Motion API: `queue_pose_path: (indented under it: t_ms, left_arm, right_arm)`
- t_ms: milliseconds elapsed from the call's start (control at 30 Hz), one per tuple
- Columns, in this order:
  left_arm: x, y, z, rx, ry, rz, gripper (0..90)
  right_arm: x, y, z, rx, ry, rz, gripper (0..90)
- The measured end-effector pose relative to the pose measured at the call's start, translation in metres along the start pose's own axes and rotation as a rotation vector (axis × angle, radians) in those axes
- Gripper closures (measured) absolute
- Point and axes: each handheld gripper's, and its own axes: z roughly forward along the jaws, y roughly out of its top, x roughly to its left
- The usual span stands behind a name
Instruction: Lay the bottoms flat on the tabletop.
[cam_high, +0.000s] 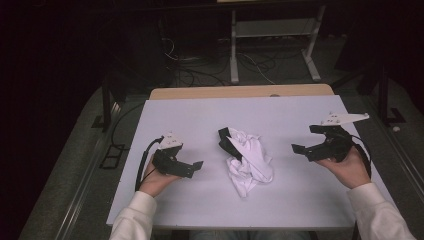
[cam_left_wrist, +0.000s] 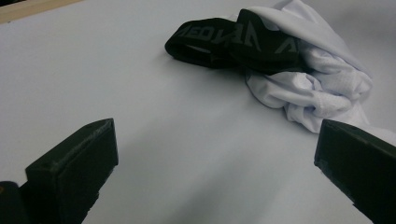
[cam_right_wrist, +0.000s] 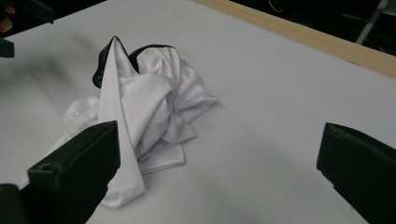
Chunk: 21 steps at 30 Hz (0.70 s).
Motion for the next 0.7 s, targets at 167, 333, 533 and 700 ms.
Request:
queue_pose_path:
  t_ms: [167,333,533,700]
  left_arm:
    - [-0.003,0.004,0.007,0.005,-0.015,0.009,0.0]
    - [-0.008,0.006,0.016,0.013,-0.032,0.014,0.0]
    - [-0.013,0.006,0.025,0.022,-0.05,0.016,0.0]
    - [-0.017,0.007,0.032,0.026,-0.066,0.024,0.0]
  right_arm:
    - [0.003,0.006,0.005,-0.001,0.011,-0.014,0.0]
    - [0.008,0.013,0.015,0.006,0.031,-0.03,0.0]
    - [0.015,0.018,0.025,0.015,0.045,-0.047,0.0]
    - [0.022,0.022,0.036,0.022,0.066,-0.059,0.0]
